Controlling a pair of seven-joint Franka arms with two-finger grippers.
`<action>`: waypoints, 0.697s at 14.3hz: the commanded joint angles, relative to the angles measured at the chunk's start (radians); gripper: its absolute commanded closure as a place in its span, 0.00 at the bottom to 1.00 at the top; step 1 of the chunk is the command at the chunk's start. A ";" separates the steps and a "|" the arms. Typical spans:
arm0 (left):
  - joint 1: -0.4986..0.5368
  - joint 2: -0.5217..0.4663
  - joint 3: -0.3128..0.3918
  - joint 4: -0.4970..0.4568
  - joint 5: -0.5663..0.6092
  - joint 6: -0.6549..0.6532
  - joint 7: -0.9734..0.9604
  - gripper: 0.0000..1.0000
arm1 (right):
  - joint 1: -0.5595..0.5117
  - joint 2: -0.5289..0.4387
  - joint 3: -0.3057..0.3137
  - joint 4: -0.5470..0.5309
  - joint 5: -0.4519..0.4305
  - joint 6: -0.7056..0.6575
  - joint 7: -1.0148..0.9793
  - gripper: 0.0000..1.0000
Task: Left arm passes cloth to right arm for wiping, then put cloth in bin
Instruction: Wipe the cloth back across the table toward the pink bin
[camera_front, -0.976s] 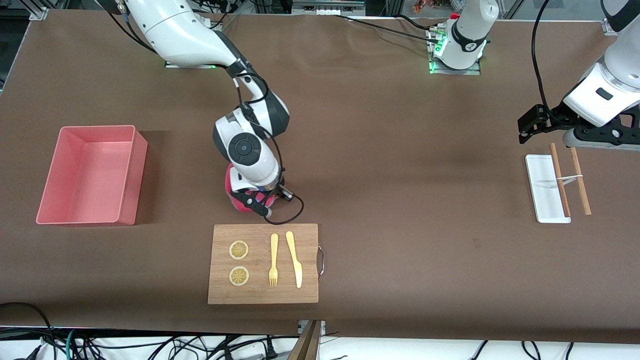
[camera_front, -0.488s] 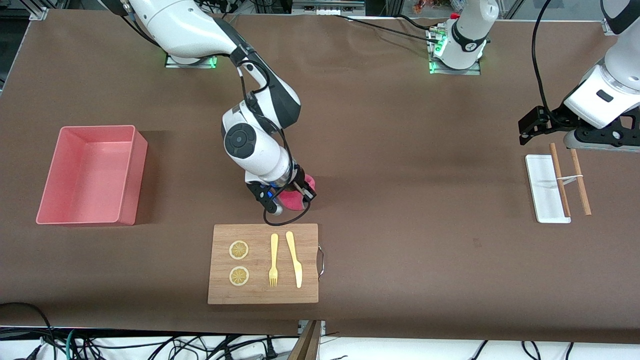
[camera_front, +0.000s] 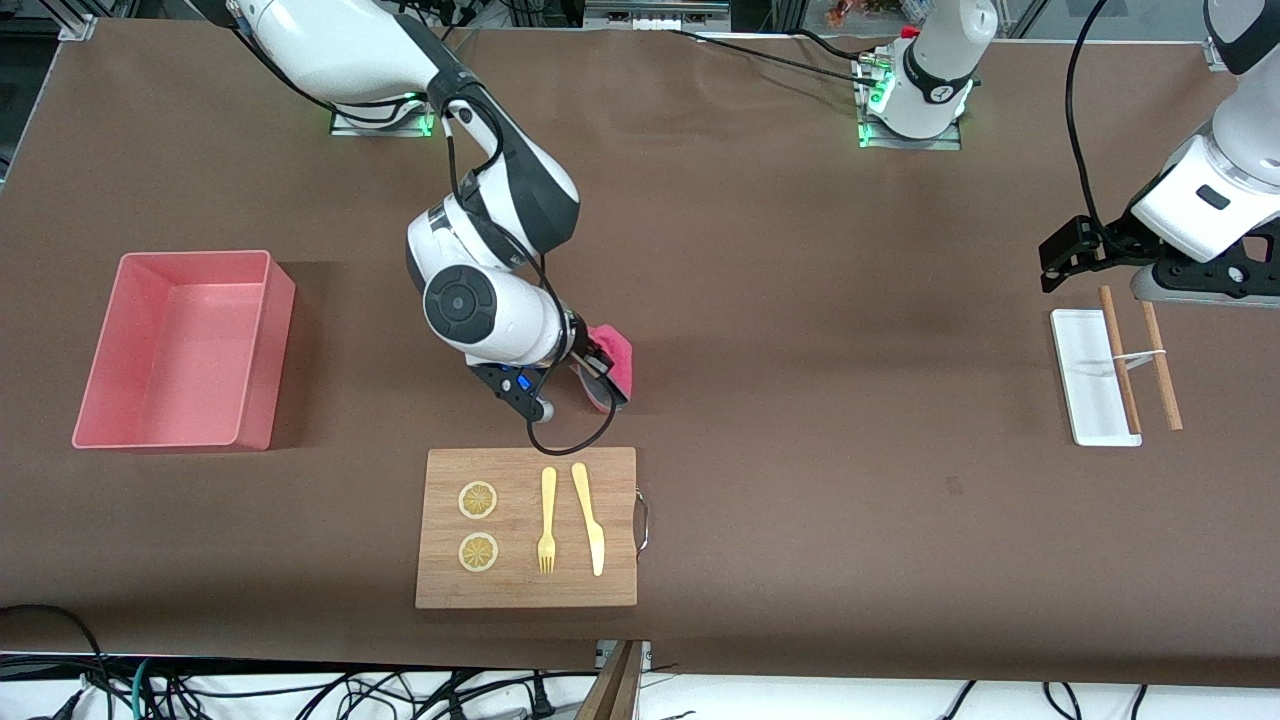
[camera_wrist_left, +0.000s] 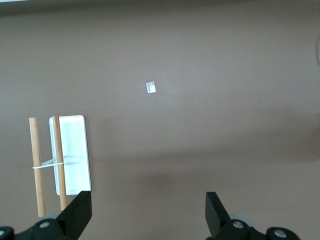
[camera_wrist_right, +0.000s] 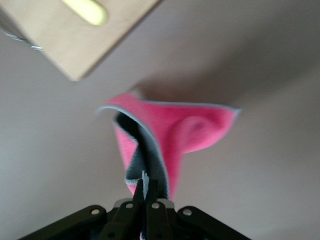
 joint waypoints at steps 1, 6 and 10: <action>0.007 -0.006 -0.008 -0.007 -0.011 0.012 -0.007 0.00 | -0.015 -0.007 -0.048 -0.059 -0.014 -0.073 -0.132 1.00; 0.007 -0.006 -0.009 -0.005 -0.012 0.012 -0.007 0.00 | -0.022 -0.006 -0.172 -0.165 -0.102 -0.104 -0.327 1.00; 0.007 -0.006 -0.009 -0.005 -0.011 0.009 -0.006 0.00 | -0.032 -0.006 -0.296 -0.179 -0.106 -0.173 -0.564 1.00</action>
